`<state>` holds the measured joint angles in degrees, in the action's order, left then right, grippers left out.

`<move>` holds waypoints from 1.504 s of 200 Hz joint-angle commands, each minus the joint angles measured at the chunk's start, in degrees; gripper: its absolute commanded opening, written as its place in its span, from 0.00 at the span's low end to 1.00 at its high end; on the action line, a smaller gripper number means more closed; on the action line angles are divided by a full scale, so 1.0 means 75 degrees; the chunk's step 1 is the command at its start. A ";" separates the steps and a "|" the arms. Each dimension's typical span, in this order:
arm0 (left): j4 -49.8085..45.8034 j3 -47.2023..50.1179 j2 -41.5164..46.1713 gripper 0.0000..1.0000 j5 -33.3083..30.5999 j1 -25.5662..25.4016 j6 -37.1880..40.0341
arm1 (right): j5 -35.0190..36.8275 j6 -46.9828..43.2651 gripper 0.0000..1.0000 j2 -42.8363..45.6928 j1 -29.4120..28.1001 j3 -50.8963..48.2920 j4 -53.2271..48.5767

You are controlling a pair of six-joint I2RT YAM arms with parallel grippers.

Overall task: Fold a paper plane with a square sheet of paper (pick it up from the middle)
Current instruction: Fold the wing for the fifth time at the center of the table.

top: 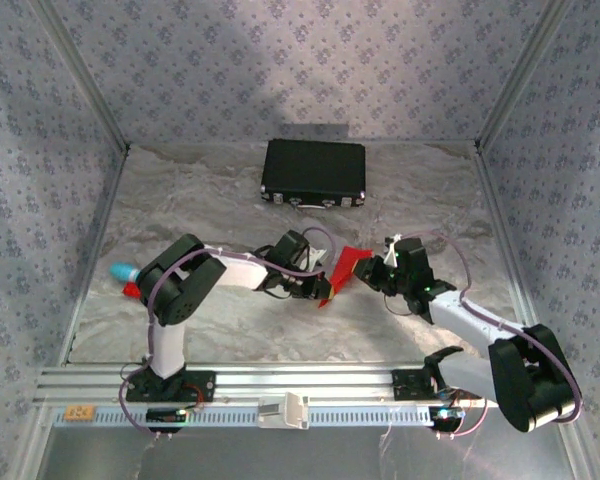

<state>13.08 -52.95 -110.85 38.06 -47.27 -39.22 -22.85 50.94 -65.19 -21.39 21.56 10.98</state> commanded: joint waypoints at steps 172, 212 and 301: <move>0.3527 0.0854 -0.0982 0.00 0.0873 0.0117 -0.3304 | -0.1580 -0.0142 0.08 -0.2934 0.0531 0.0651 0.2322; 0.4073 0.1103 -0.1064 0.00 0.0817 0.0197 -0.3754 | -0.1809 -0.0084 0.08 -0.3395 0.0608 0.0769 0.2723; 0.4222 0.1274 -0.1105 0.00 0.0755 0.0320 -0.4064 | -0.2049 0.0089 0.09 -0.4122 0.0717 0.0931 0.3344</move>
<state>46.39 -44.51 -116.81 44.18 -45.36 -69.34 -36.93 50.61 -94.39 -16.47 27.29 33.58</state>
